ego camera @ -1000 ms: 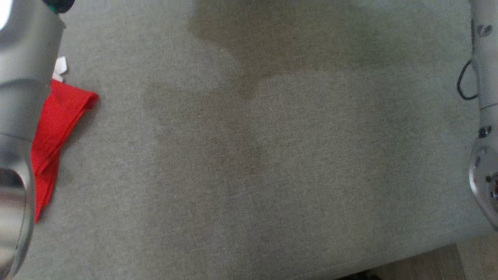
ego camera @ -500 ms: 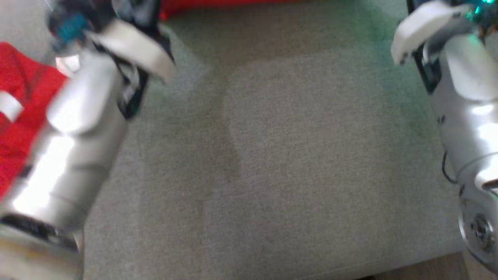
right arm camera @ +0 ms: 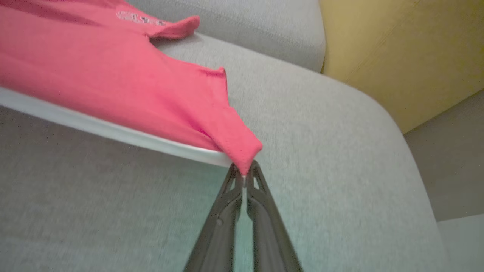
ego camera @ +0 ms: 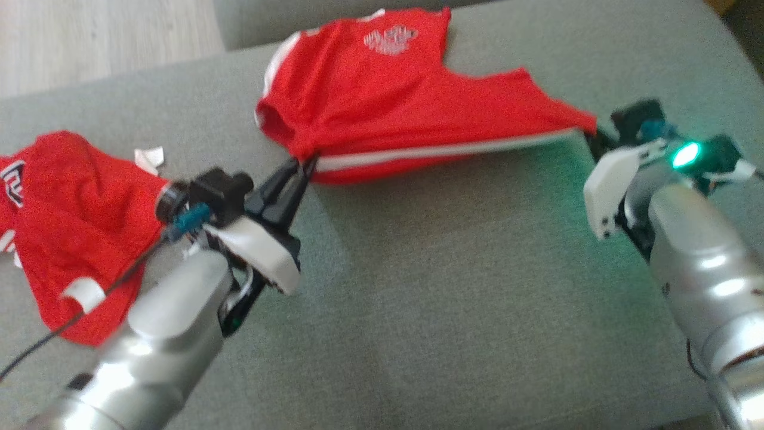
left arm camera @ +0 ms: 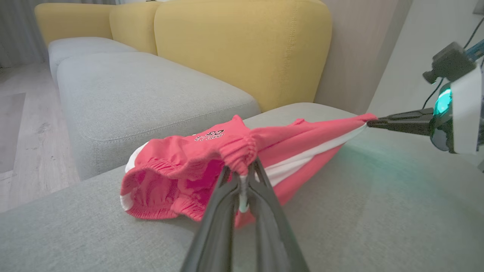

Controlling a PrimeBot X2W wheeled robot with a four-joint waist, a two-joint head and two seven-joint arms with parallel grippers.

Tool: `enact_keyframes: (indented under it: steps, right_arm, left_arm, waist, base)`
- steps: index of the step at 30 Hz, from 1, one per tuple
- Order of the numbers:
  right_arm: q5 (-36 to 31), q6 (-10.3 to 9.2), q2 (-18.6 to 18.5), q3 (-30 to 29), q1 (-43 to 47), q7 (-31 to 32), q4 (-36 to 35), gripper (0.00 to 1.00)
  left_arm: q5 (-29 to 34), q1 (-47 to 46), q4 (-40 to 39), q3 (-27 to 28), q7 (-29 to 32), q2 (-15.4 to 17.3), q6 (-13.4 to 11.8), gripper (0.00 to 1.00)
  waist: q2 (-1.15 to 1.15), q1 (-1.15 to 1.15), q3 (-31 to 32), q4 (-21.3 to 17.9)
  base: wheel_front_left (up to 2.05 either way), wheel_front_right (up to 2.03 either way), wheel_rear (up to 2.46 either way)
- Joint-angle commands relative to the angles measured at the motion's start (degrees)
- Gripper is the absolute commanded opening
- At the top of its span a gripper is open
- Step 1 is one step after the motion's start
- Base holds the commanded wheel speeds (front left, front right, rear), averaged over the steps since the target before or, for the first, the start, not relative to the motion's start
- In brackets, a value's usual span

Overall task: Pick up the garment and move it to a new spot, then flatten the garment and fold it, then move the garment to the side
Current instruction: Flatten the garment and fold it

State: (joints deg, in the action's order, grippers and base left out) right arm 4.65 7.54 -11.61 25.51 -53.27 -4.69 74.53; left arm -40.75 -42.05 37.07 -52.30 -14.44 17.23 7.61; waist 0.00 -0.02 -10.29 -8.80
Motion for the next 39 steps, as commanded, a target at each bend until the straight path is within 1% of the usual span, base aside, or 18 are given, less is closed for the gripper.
enact_keyframes:
  steps: [1, 4, 7, 10, 14, 19, 23, 26, 29, 31, 35, 39]
  right_arm:
    - [1.57, -0.05, -1.25, 1.53, 0.52, 0.68, -0.84, 0.0]
    - [6.6, -0.05, -3.01, 6.43, 3.24, 3.71, -2.43, 0.0]
    - [12.67, -0.05, -5.75, 11.28, 6.47, 7.23, -6.3, 0.0]
    - [19.42, -0.05, -9.64, 15.94, 9.69, 10.95, -12.13, 0.0]
    - [27.66, -0.05, -16.14, 20.75, 13.22, 14.97, -20.71, 0.0]
    - [34.34, -0.05, -23.74, 23.5, 16.72, 17.96, -29.48, 0.0]
    - [36.91, -0.05, -27.92, 22.38, 18.47, 18.19, -34.24, 0.0]
    - [36.34, -0.05, -29.31, 21.1, 18.75, 17.25, -36.65, 0.0]
    - [35.43, -0.05, -29.4, 20.08, 18.54, 16.46, -37.66, 0.0]
    - [34.27, -0.05, -28.99, 18.62, 18.0, 15.48, -38.13, 0.0]
    - [31.09, -0.05, -27.66, 15.27, 16.68, 13.9, -37.61, 0.0]
    - [27.17, -0.05, -26.47, 13.0, 14.3, 13.44, -37.16, 0.0]
  left_arm:
    - [-0.52, -1.29, -1.42, 1.99, -0.55, 2.56, -0.13, 0.0]
    - [-0.77, 1.49, -2.96, 1.97, -0.55, 2.82, -0.13, 0.0]
    - [-0.82, 4.32, -4.51, 1.96, -0.55, 3.0, -0.13, 0.0]
    - [-0.55, 6.91, -5.96, 0.89, -0.55, 3.22, -0.13, 0.0]
    - [-0.38, 9.72, -8.03, 0.09, -0.55, 3.36, -0.12, 0.0]
    - [0.28, 12.85, -10.32, -1.97, -0.13, 3.54, -0.48, 0.0]
    - [-0.42, 14.8, -12.91, -2.54, 0.54, 3.31, -1.23, 0.0]
    - [-0.63, 15.14, -14.6, -2.53, 0.88, 3.22, -2.02, 0.0]
    - [-0.76, 14.82, -15.17, -2.24, 0.99, 3.07, -2.61, 0.0]
    - [-0.92, 14.28, -15.35, -1.84, 1.05, 2.72, -3.19, 0.0]
    - [-2.42, 12.58, -14.56, -0.67, 1.68, 1.13, -3.56, 0.0]
    - [-1.94, 9.35, -13.01, -0.2, 1.91, -0.41, -4.08, 0.0]
  waist:
    - [0.0, 0.02, 2.44, -0.4]
    - [0.0, 0.02, 4.73, -0.59]
    - [0.0, 0.02, 6.94, -0.78]
    - [0.0, 0.02, 8.72, -0.95]
    - [0.0, 0.02, 10.32, -0.95]
    - [0.0, 0.02, 11.26, -0.71]
    - [0.0, 0.02, 11.33, -0.49]
    - [0.0, 0.02, 11.02, -0.33]
    - [0.0, 0.02, 10.65, -0.09]
    - [0.0, 0.02, 10.21, 0.37]
    - [0.0, 0.02, 9.02, 2.17]
    - [0.0, 0.02, 6.4, 4.42]
  base:
    - [0.0, 0.0, 0.0]
    - [0.0, 0.0, 0.0]
    - [0.0, 0.0, 0.0]
    - [0.0, 0.0, 0.0]
    - [0.0, 0.0, 0.0]
    - [0.0, 0.0, 0.0]
    - [0.0, 0.0, 0.0]
    - [0.0, 0.0, 0.0]
    - [0.0, 0.0, 0.0]
    - [0.0, 0.0, 0.0]
    - [0.0, 0.0, 0.0]
    - [0.0, 0.0, 0.0]
